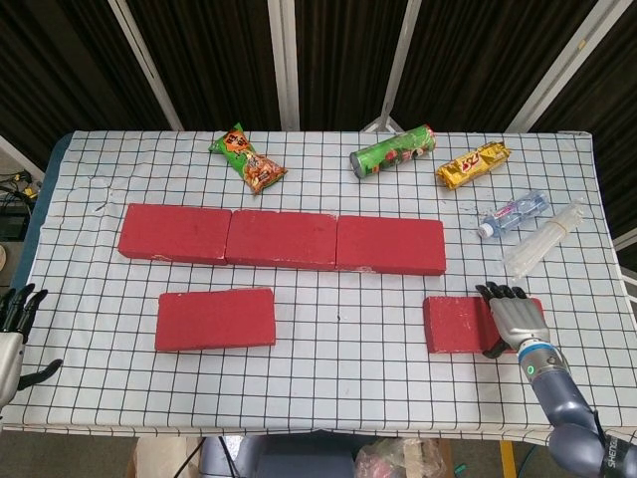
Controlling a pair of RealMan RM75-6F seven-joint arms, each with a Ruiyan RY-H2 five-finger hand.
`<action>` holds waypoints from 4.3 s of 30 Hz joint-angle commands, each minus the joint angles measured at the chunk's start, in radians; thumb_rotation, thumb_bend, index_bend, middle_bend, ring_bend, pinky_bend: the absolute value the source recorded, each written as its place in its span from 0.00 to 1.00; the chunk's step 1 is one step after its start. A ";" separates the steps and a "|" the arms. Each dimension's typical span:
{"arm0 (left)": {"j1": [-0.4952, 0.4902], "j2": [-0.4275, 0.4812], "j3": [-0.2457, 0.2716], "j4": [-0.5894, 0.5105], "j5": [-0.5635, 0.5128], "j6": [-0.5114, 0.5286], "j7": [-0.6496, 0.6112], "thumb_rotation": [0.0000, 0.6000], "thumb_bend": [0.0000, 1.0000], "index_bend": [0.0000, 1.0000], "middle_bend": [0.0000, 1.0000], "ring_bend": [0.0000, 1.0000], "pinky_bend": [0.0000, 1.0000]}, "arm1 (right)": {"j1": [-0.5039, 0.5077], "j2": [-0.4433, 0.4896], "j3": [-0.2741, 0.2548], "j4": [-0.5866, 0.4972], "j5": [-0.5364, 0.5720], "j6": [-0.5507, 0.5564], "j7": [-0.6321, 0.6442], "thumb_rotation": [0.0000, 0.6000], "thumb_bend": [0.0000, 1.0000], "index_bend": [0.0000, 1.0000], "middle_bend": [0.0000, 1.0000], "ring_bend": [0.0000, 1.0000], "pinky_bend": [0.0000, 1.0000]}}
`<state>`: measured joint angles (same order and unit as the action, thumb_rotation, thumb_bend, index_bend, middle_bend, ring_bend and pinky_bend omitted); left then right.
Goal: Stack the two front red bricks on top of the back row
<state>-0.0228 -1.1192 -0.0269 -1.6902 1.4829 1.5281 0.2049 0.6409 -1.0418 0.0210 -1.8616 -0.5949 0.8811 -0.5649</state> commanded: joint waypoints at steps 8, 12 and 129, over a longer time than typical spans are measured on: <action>0.001 -0.002 -0.002 -0.001 -0.004 0.003 0.005 1.00 0.00 0.10 0.02 0.00 0.00 | 0.010 -0.043 -0.029 0.061 -0.027 0.007 0.013 1.00 0.13 0.00 0.00 0.00 0.00; 0.001 -0.002 -0.001 -0.001 -0.003 0.003 0.005 1.00 0.00 0.10 0.02 0.00 0.00 | 0.015 -0.051 -0.040 0.072 -0.015 0.006 0.014 1.00 0.13 0.00 0.04 0.00 0.00; -0.052 -0.002 -0.065 0.063 -0.166 -0.078 -0.055 1.00 0.00 0.12 0.02 0.00 0.00 | 0.822 -0.644 0.573 0.721 1.045 0.200 -0.912 1.00 0.13 0.23 0.27 0.08 0.00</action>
<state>-0.0750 -1.1201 -0.0903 -1.6268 1.3188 1.4505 0.1532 1.4637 -1.6839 0.5917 -1.1419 0.4507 1.0803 -1.4738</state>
